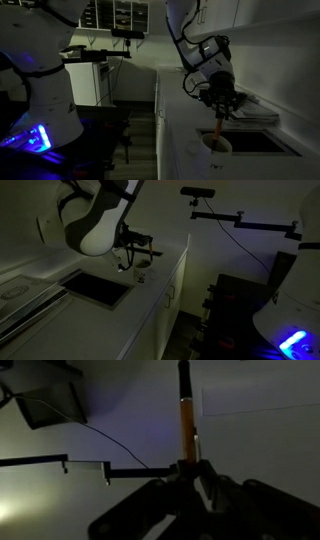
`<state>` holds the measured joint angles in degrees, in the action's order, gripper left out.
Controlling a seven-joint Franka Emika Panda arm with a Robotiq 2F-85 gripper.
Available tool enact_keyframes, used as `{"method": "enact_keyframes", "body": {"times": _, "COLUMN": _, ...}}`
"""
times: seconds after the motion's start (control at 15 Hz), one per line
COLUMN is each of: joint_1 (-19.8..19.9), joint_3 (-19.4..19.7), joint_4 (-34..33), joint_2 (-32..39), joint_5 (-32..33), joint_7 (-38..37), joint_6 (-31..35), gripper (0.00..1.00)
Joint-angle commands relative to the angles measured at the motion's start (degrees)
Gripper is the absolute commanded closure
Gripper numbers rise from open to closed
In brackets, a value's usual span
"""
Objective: Put the pen in the cup
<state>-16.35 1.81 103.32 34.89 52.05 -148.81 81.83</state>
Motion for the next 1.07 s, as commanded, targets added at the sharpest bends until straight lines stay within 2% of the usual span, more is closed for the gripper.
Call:
{"method": "enact_keyframes", "body": {"times": 0.0, "joint_1": -2.6, "joint_3": 1.7, "joint_4": -4.2, "joint_2": 1.3, "joint_5": -1.3, "joint_7": -0.1, "joint_6": -3.9, "gripper": 0.95}}
{"method": "enact_keyframes", "body": {"times": 0.13, "joint_1": -3.2, "joint_3": 1.7, "joint_4": -5.0, "joint_2": 1.0, "joint_5": -1.4, "joint_7": -0.1, "joint_6": -4.9, "gripper": 0.95}}
{"method": "enact_keyframes", "body": {"times": 0.27, "joint_1": -2.6, "joint_3": 0.6, "joint_4": -5.2, "joint_2": 0.8, "joint_5": -1.5, "joint_7": 0.0, "joint_6": -4.3, "gripper": 0.95}}
{"method": "enact_keyframes", "body": {"times": 0.33, "joint_1": -1.2, "joint_3": -1.4, "joint_4": -5.8, "joint_2": 1.3, "joint_5": -1.1, "joint_7": -0.1, "joint_6": -5.2, "gripper": 0.95}}
{"method": "enact_keyframes", "body": {"times": 0.67, "joint_1": -0.5, "joint_3": -3.6, "joint_4": -5.8, "joint_2": 2.3, "joint_5": -2.8, "joint_7": 1.3, "joint_6": -3.3, "gripper": 0.95}}
{"method": "enact_keyframes", "body": {"times": 0.73, "joint_1": -0.4, "joint_3": -3.9, "joint_4": -5.9, "joint_2": 2.7, "joint_5": -3.2, "joint_7": 1.8, "joint_6": -3.2, "gripper": 0.92}}
{"method": "enact_keyframes", "body": {"times": 0.8, "joint_1": -0.9, "joint_3": -3.6, "joint_4": -6.5, "joint_2": 3.7, "joint_5": -2.8, "joint_7": 1.0, "joint_6": -4.3, "gripper": 0.56}}
{"method": "enact_keyframes", "body": {"times": 0.87, "joint_1": -0.6, "joint_3": -3.8, "joint_4": -6.4, "joint_2": 4.0, "joint_5": -2.9, "joint_7": 1.6, "joint_6": -3.4, "gripper": 0.56}}
{"method": "enact_keyframes", "body": {"times": 1.0, "joint_1": -0.3, "joint_3": -3.9, "joint_4": -6.2, "joint_2": 4.1, "joint_5": -3.1, "joint_7": 1.3, "joint_6": -2.2, "gripper": 0.42}}
